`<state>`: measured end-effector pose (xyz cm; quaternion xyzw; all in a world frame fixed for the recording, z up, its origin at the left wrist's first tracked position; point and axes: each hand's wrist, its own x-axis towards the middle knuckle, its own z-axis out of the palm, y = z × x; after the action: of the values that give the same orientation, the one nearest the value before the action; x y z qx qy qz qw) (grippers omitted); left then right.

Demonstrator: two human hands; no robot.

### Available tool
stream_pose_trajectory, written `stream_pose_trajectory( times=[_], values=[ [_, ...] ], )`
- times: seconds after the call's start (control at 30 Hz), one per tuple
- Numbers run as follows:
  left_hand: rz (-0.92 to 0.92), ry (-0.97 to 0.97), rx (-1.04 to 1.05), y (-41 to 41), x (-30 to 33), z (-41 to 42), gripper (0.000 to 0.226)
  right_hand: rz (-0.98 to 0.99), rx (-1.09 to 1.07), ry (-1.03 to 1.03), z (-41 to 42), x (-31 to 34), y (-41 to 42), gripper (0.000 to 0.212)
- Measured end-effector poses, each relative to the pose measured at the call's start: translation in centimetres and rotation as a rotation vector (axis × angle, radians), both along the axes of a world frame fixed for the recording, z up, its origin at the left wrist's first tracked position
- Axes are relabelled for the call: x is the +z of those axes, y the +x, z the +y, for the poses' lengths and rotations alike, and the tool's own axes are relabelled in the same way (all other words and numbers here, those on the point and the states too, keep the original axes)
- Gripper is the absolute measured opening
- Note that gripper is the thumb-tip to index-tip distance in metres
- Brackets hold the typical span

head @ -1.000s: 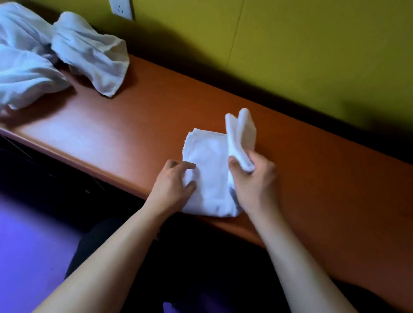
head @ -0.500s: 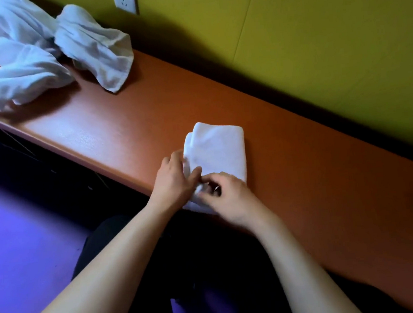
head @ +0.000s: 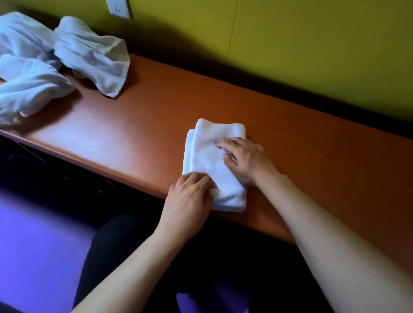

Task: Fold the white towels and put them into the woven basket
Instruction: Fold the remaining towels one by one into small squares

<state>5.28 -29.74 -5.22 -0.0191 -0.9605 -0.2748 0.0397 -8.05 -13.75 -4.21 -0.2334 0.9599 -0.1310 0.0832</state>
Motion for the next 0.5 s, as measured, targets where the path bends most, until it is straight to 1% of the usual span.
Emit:
stream_pose_trajectory(
  times=[0.1,0.17,0.23,0.3,0.4,0.47,0.5],
  values=[
    [0.000,-0.037,0.061,0.3,-0.4,0.2,0.021,0.112,-0.164,0.010,1.6,-0.6,2.3,0.049],
    [-0.024,-0.069,0.134,0.3,-0.6,0.2,0.017,0.150,-0.271,0.035,3.3,-0.7,4.5,0.044],
    [-0.062,-0.058,0.214,0.1,-0.4,0.3,0.025,0.180,-0.354,0.014,5.2,-0.9,7.2,0.040],
    [-0.090,0.006,0.260,-0.1,0.1,0.7,0.035,0.193,-0.429,-0.056,7.2,-1.2,9.9,0.036],
    [-0.101,0.053,0.249,0.2,0.6,1.6,0.036,0.102,-0.505,-0.138,9.0,-1.6,12.6,0.035],
    [-0.116,0.097,0.245,0.6,0.9,2.1,0.040,0.100,-0.536,-0.164,9.3,-1.4,13.3,0.037],
    [-0.138,0.145,0.262,0.9,1.1,2.3,0.045,0.111,-0.556,-0.162,9.5,-1.2,13.4,0.040]
  ],
)
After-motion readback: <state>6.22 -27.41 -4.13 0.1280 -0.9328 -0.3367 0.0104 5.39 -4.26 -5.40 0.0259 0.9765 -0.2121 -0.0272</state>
